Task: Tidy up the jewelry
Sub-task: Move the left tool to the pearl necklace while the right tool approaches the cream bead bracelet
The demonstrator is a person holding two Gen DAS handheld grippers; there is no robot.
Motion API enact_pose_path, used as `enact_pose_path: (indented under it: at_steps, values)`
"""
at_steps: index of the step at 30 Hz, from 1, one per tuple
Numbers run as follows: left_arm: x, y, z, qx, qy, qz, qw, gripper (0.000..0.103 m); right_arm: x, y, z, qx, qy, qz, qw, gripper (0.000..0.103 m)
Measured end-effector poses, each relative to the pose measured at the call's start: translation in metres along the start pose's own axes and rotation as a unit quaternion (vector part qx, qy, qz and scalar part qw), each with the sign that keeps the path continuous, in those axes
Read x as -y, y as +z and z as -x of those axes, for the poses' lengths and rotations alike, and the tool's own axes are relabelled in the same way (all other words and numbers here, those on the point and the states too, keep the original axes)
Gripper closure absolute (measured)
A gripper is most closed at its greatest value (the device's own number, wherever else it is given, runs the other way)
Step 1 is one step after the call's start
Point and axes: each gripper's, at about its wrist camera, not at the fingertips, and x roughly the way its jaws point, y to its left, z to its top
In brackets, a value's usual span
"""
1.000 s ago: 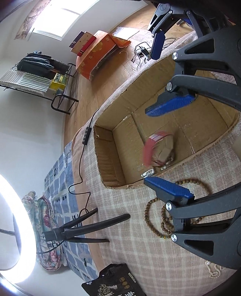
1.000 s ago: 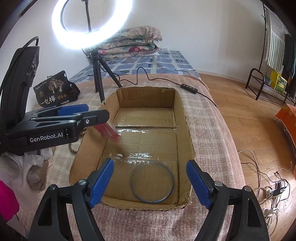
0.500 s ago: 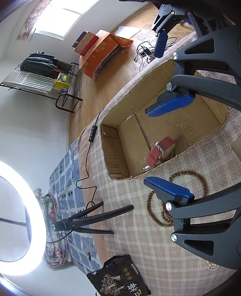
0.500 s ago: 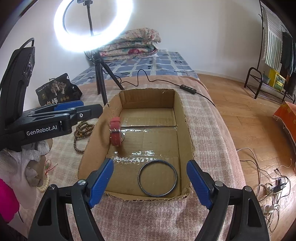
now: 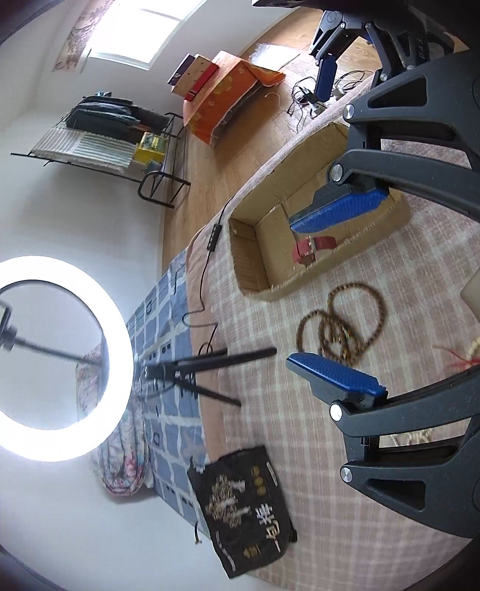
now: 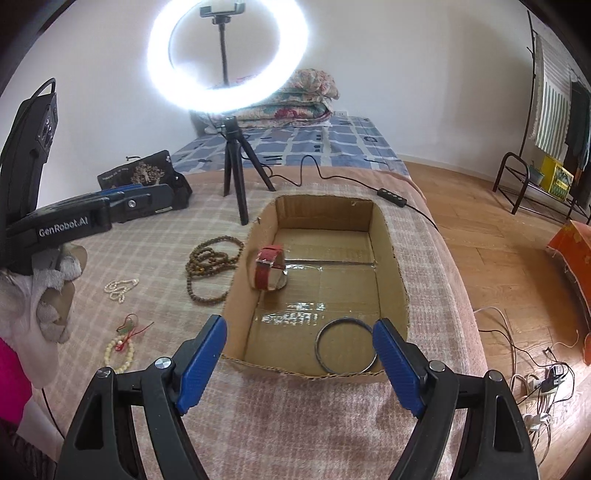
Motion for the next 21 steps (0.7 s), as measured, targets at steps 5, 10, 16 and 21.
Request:
enact_pose_path:
  at_steps: [5,10,16,21]
  values:
    - [-0.032,-0.008,0.031,0.010,0.019,0.008,0.9997,0.034,-0.016,-0.001,0.010,0.004,0.010,0.011,1.000,0.020]
    - [-0.057,-0.022,0.055,0.010,0.040,0.013,0.9991,0.034,-0.033,-0.003,0.009,-0.002,0.024,0.020,1.000,0.020]
    - [-0.084,-0.049,0.070,-0.007,0.064,0.006,0.9979,0.034,-0.055,-0.008,0.003,-0.013,0.046,0.033,0.998,0.020]
    - [-0.102,-0.070,0.072,-0.024,0.077,0.006,0.9967,0.034,-0.077,-0.017,-0.010,-0.032,0.063,0.047,0.996,0.020]
